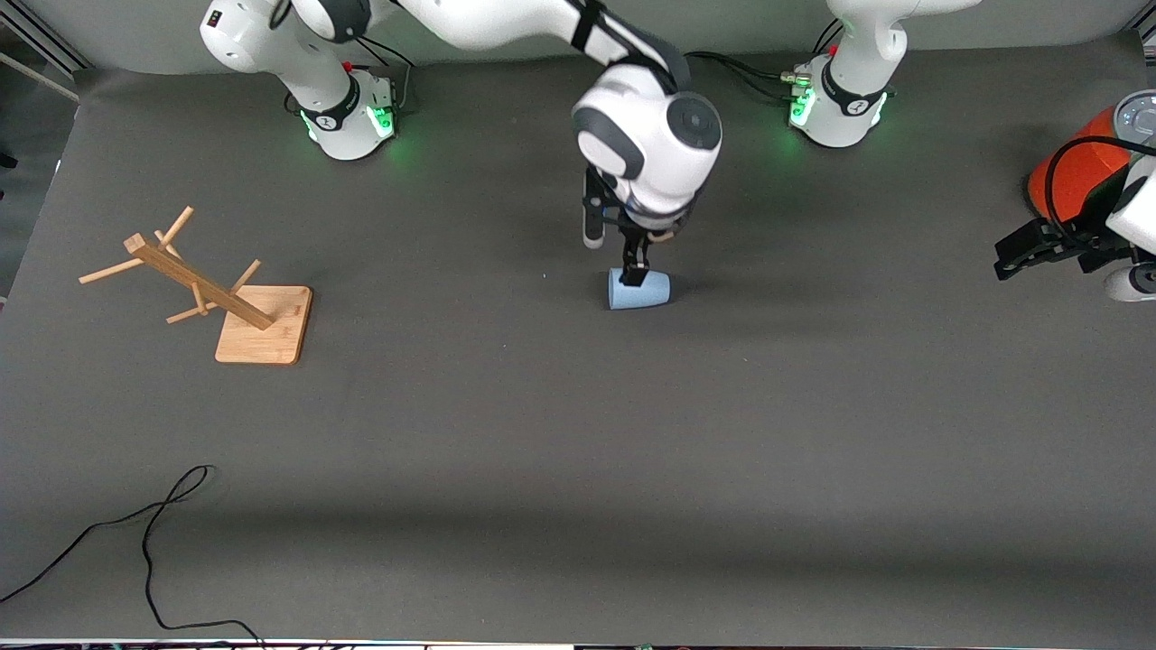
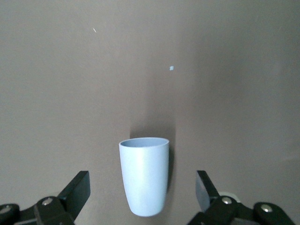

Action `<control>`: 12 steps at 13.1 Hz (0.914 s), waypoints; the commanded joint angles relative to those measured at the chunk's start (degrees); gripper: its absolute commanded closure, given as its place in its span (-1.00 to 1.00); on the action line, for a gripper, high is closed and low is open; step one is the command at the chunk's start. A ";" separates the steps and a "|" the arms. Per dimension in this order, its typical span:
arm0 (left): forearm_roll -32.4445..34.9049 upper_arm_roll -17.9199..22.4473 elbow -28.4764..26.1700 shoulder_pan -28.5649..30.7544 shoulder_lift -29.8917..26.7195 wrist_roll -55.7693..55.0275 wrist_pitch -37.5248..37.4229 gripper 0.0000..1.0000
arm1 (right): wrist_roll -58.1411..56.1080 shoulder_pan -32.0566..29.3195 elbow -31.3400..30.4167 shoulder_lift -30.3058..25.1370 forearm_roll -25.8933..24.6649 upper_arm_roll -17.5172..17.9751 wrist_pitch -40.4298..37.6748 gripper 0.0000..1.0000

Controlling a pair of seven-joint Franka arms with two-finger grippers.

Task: Rotate and upright cup with both arms
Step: 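Lower the cup onto its side and open the right gripper, then withdraw the right gripper while the left gripper reaches the cup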

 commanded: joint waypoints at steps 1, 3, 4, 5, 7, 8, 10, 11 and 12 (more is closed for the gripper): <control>-0.02 -0.11 0.66 0.03 0.02 0.77 -1.21 -1.00 | -12.72 -3.87 -2.27 -8.77 0.50 -0.35 -7.71 -1.00; -0.02 -0.11 0.57 -0.06 0.11 0.77 -1.13 -1.00 | -24.67 -9.13 -2.72 -14.40 0.41 -0.35 -12.38 -1.00; -0.02 -0.20 0.66 -0.32 0.20 0.77 -1.13 -1.00 | -30.39 -11.86 -2.89 -16.61 0.41 -0.35 -14.05 -1.00; -0.02 -0.29 0.92 -0.67 0.46 0.69 -1.13 -1.00 | -37.06 -14.50 -3.15 -18.45 0.24 -0.35 -16.07 -1.00; -0.20 -0.81 1.36 -1.29 0.90 -0.19 -1.04 -1.00 | -52.43 -19.77 -6.04 -23.19 0.15 -0.70 -17.85 -1.00; -0.29 -1.42 1.97 -2.16 1.33 -0.37 -0.95 -1.00 | -58.77 -22.23 -7.80 -25.48 0.15 -1.31 -17.85 -1.00; -0.64 -2.30 5.64 -4.18 4.31 -1.59 -1.12 -1.00 | -69.77 -28.38 -12.44 -30.57 0.24 -1.15 -17.15 -1.00; -0.55 -3.09 8.28 -5.50 6.24 -4.99 -2.00 -1.00 | -75.48 -32.32 -15.61 -33.65 0.24 -0.62 -15.58 -1.00; -0.38 -4.14 10.91 -7.25 8.35 -9.29 -3.40 -1.00 | -82.67 -36.19 -19.12 -36.46 0.32 0.17 -13.48 -1.00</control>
